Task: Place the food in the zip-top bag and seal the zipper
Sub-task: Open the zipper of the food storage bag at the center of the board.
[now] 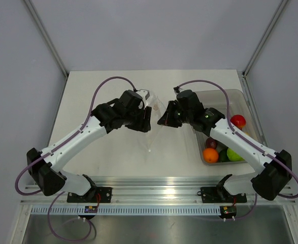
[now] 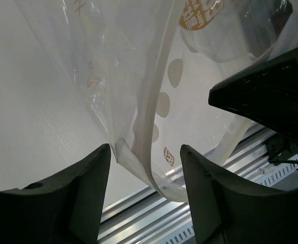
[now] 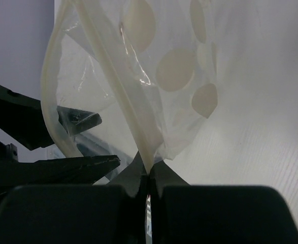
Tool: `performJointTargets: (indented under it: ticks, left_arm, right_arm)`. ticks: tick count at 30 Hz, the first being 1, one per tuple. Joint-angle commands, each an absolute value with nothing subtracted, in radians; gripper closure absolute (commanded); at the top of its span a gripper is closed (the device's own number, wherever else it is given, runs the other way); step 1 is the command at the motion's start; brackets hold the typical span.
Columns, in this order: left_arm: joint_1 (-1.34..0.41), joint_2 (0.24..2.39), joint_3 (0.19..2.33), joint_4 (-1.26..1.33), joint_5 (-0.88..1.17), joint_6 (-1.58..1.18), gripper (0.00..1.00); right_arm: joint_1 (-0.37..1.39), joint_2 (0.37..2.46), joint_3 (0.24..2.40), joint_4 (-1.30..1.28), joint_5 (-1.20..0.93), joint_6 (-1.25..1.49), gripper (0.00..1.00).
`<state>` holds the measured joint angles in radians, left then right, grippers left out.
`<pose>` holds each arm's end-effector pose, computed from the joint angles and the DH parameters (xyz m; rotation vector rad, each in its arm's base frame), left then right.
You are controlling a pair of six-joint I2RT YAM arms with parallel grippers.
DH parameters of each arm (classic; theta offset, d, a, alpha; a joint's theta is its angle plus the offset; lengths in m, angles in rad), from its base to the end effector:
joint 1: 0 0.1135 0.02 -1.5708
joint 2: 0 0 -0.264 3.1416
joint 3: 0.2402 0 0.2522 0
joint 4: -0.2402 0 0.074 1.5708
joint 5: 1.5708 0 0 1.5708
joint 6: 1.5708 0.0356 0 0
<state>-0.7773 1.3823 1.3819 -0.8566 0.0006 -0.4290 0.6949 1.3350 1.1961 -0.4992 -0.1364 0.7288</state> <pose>0.2048 -0.2015 0.3499 0.4339 2.4648 -0.5300 0.2250 0.1939 0.3306 -0.0412 2.3667 0.9002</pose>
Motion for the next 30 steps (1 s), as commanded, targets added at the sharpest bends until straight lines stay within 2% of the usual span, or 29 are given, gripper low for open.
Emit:
performJointTargets:
  ticks: [1,2,3,5,6,9,10,17,26,27,30]
  left_arm:
    - [-0.776,1.355,1.356,-0.778,0.023,-0.442,0.44]
    - [-0.776,1.355,1.348,-0.775,0.021,-0.449,0.47]
    - [-0.776,1.356,1.338,-0.775,0.017,-0.452,0.57]
    - [-0.776,1.356,1.327,-0.77,0.017,-0.459,0.67]
    - [-0.776,1.355,1.318,-0.77,0.011,-0.462,0.78]
    - [-0.776,1.355,1.315,-0.778,0.012,-0.469,0.92]
    - [-0.776,1.355,1.316,-0.778,0.018,-0.471,1.0]
    - [-0.776,1.371,1.322,-0.744,0.077,-0.517,1.0]
    - [-0.776,1.566,1.417,-0.707,0.167,-0.598,1.0]
    - [-0.776,1.584,1.431,-0.712,0.166,-0.598,1.0]
    - [-0.776,1.637,1.466,-0.725,0.121,-0.589,1.0]
  right_arm:
    - [0.703,1.361,1.252,-0.506,-0.216,0.724,1.0]
    - [0.703,1.365,1.252,-0.505,-0.222,0.726,1.0]
    - [0.703,1.37,1.252,-0.506,-0.227,0.721,1.0]
    - [0.703,1.385,1.253,-0.52,-0.23,0.716,1.0]
    - [0.703,1.397,1.256,-0.526,-0.229,0.707,1.0]
    - [0.693,1.41,1.252,-0.564,-0.193,0.675,1.0]
    - [0.675,1.414,1.244,-0.577,-0.183,0.672,1.0]
    - [0.606,1.433,1.167,-0.644,-0.057,0.618,1.0]
    - [0.568,1.47,1.164,-0.709,0.081,0.586,0.98]
    - [0.568,1.46,1.167,-0.713,0.08,0.586,0.82]
    - [0.569,1.381,1.161,-0.716,0.06,0.589,0.51]
